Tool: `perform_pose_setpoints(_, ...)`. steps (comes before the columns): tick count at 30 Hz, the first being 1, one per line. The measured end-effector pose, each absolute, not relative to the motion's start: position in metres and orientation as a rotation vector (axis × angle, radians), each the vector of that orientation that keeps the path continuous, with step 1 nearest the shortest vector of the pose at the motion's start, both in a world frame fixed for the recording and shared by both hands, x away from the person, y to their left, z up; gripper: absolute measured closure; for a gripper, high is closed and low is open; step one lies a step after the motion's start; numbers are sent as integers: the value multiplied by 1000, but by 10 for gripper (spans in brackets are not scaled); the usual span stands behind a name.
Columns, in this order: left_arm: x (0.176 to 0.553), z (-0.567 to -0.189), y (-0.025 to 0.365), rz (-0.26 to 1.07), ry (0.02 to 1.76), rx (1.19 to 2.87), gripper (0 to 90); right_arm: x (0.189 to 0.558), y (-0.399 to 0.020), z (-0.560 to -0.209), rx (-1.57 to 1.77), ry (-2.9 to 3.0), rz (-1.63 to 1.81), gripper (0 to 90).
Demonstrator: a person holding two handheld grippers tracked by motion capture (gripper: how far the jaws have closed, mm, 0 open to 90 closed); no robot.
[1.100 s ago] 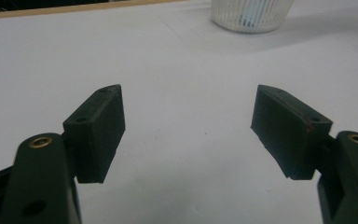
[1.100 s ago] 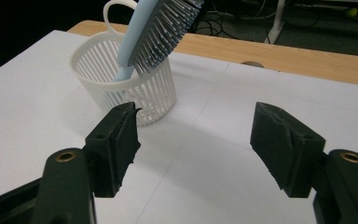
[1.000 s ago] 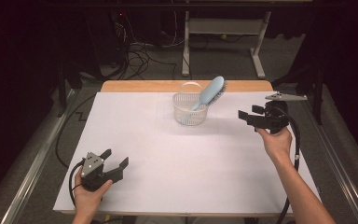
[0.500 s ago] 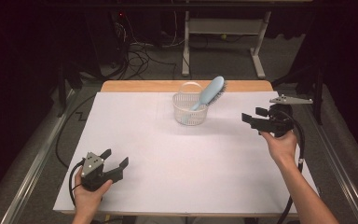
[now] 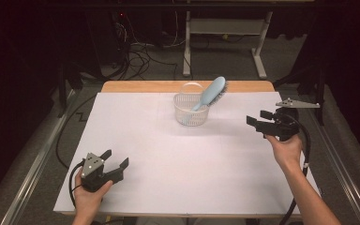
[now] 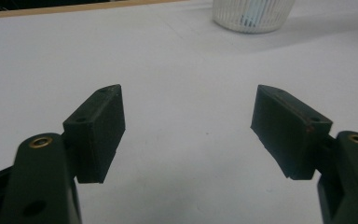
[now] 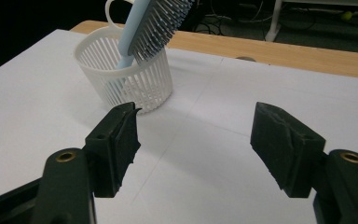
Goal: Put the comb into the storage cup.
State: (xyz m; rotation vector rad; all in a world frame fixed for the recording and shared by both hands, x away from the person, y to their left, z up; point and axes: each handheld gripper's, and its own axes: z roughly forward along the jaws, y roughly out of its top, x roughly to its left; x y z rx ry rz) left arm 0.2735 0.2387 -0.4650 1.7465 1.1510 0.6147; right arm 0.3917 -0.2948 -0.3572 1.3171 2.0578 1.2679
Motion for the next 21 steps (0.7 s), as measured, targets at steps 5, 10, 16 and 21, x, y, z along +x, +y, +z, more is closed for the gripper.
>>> perform_pose_setpoints(5,273,-465,239,616,1150,1747,266,387,-297,-359,1316,2055,1277,325)
perform_pose_setpoints(10,273,-465,239,613,1153,1745,266,383,-300,-362,1308,2046,1291,315)
perform_pose_setpoints(16,273,-465,239,614,1152,1749,266,378,-305,-365,1310,2036,1301,310)
perform_pose_setpoints(21,273,-465,239,613,1150,1748,266,373,-308,-368,1309,2030,1309,310)
